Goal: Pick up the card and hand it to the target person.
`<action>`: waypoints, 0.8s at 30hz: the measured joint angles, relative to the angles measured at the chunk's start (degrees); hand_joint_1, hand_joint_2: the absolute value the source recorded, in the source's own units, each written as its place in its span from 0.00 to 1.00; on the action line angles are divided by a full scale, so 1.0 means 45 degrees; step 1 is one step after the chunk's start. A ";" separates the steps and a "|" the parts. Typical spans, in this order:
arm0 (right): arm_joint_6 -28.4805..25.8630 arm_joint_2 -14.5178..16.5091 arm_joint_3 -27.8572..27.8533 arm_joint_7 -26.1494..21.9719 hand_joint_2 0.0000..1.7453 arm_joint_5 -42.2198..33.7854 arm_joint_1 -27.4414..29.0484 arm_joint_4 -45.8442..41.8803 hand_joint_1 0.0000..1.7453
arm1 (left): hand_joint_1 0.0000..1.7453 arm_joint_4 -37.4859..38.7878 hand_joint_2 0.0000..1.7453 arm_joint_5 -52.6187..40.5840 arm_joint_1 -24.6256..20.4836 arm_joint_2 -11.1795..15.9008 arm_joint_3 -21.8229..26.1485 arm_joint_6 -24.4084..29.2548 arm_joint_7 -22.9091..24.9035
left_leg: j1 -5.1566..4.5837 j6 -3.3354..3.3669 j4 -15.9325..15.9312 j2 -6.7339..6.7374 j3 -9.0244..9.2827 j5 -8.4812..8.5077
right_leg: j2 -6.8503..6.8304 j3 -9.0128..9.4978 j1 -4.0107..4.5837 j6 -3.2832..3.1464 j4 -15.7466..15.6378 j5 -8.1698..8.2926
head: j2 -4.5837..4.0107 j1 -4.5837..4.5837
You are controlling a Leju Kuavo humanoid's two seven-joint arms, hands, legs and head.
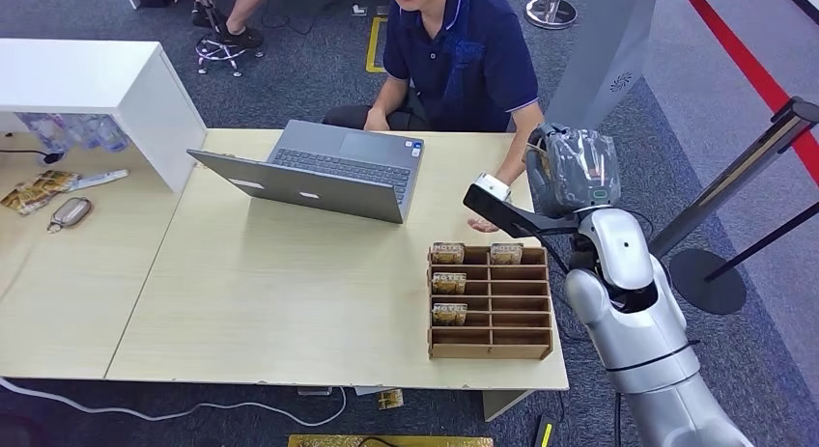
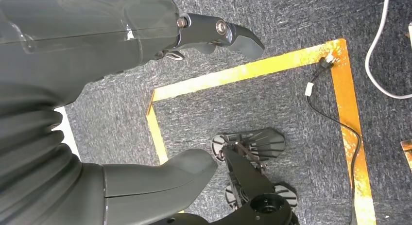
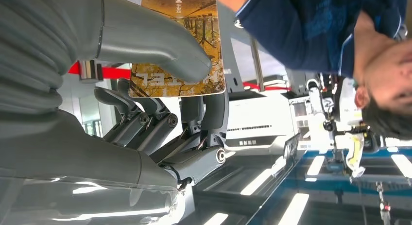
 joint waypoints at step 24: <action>-0.0103 0.0486 0.0826 0.0294 1.00 -0.0070 0.0804 0.1155 0.00 | 0.00 0.0000 1.00 0.0242 0.0013 -0.0005 0.0005 0.0078 0.0026 | 0.0000 0.0000 0.0002 0.0000 0.0004 -0.0001 | 0.0001 -0.0003 0.0000 0.0000 0.0000 0.0000 | 0.0000 0.0000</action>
